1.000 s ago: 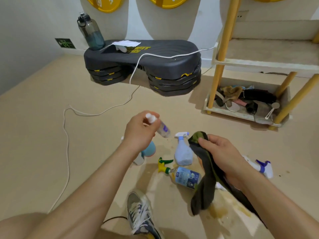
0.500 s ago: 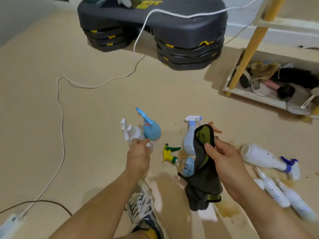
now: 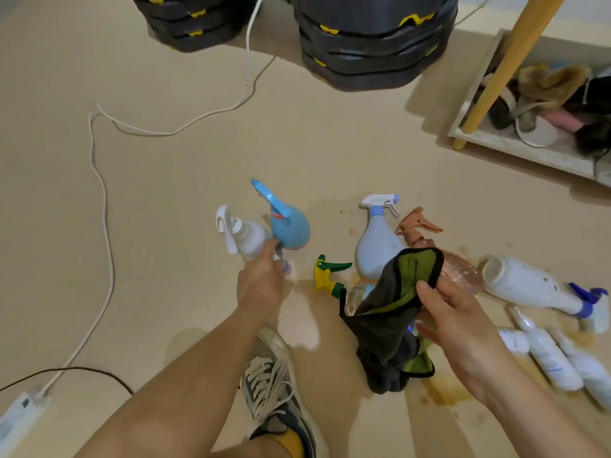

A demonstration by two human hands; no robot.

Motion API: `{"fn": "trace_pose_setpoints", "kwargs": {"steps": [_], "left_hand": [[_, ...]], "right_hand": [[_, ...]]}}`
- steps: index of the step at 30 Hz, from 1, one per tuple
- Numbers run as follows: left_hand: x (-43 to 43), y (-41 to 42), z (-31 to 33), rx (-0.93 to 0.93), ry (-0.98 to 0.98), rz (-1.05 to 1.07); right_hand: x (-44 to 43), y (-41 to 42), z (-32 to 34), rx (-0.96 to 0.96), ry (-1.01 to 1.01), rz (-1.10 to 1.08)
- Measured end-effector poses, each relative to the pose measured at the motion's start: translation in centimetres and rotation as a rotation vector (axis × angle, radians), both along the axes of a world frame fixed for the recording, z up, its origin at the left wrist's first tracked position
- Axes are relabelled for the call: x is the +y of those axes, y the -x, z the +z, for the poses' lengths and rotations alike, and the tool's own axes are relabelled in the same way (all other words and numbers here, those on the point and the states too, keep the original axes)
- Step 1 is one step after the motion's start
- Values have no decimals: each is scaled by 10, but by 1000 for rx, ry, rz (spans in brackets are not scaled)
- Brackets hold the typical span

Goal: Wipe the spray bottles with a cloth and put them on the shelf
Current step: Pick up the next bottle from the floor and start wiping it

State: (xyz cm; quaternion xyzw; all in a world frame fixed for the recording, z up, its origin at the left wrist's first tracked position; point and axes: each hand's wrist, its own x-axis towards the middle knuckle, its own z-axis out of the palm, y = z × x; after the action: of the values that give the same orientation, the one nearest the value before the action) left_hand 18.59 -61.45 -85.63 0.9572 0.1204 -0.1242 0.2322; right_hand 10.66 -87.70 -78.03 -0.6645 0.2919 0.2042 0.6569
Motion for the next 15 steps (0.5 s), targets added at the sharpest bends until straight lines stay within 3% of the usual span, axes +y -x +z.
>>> {"fn": "trace_pose_setpoints", "kwargs": {"steps": [3, 6, 9, 15], "left_hand": [[-6, 5, 5, -17, -82, -16], [-23, 15, 4, -50, -73, -14], [-50, 34, 4, 42, 60, -15], [-124, 81, 9, 166, 380, -90]], "right_hand": [[-7, 0, 6, -35, 78, -62], [-17, 0, 20, -35, 13, -253], [-37, 2, 37, 29, -51, -342], [-94, 27, 69, 119, -231, -299]]}}
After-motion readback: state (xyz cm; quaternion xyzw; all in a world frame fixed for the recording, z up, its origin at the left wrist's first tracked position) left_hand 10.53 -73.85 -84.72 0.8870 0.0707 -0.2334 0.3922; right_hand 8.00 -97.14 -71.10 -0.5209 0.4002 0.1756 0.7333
